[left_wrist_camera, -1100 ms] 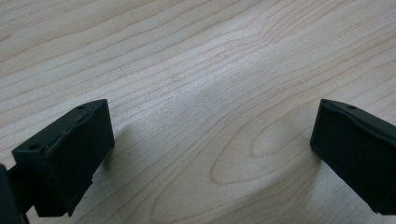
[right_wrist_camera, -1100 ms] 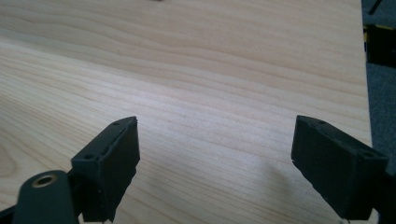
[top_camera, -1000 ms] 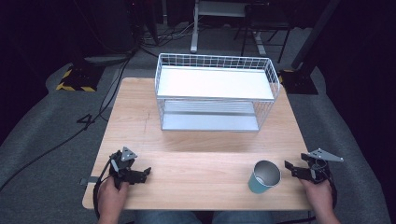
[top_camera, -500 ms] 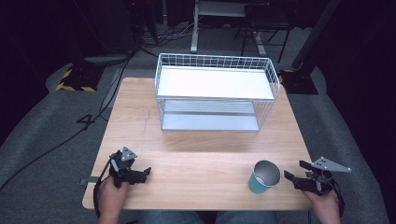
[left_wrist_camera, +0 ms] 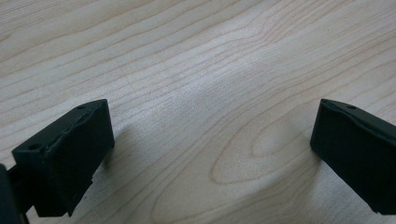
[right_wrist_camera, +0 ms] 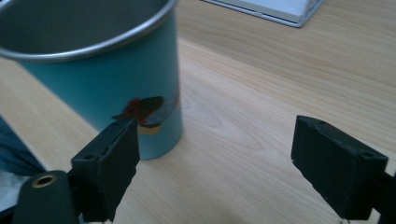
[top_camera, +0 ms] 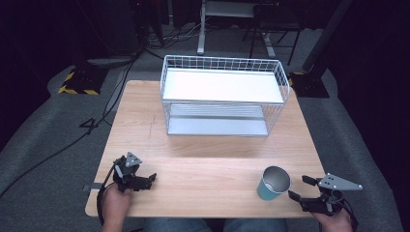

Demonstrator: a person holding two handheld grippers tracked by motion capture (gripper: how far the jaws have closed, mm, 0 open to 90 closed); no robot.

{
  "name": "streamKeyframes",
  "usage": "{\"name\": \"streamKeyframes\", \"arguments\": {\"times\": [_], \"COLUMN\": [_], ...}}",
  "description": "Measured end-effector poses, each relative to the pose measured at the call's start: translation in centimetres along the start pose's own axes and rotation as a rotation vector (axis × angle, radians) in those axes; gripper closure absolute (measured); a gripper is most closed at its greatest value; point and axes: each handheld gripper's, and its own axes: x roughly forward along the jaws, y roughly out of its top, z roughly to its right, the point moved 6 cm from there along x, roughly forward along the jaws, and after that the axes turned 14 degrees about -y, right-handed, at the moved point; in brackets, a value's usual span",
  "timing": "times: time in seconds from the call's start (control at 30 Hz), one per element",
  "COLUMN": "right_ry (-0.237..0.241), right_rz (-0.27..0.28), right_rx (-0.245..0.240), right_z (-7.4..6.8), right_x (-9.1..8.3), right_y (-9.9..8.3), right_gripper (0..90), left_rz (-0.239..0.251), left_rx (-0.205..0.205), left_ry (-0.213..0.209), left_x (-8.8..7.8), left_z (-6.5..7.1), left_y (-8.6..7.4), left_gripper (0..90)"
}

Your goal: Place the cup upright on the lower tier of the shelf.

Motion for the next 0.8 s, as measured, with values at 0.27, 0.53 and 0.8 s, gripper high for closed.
{"name": "streamKeyframes", "arguments": {"times": [0.27,0.53,0.8], "right_ry": [0.072,0.117,0.139], "right_rz": [0.009,0.016,0.029], "right_rx": [-0.042,-0.06,-0.046], "right_z": [-2.5,-4.2,-5.1], "right_x": [-0.9,-0.5,0.8], "right_y": [0.1,0.5,0.4], "right_gripper": [14.9,9.1,7.8], "left_rz": [-0.001,-0.001,-0.001], "left_rx": [0.007,0.007,0.007], "left_ry": [-0.009,-0.009,-0.009], "left_x": [0.0,0.0,0.0], "left_z": [0.0,0.0,0.0], "left_y": [0.0,0.0,0.0], "left_gripper": [0.0,0.1,0.1]}}
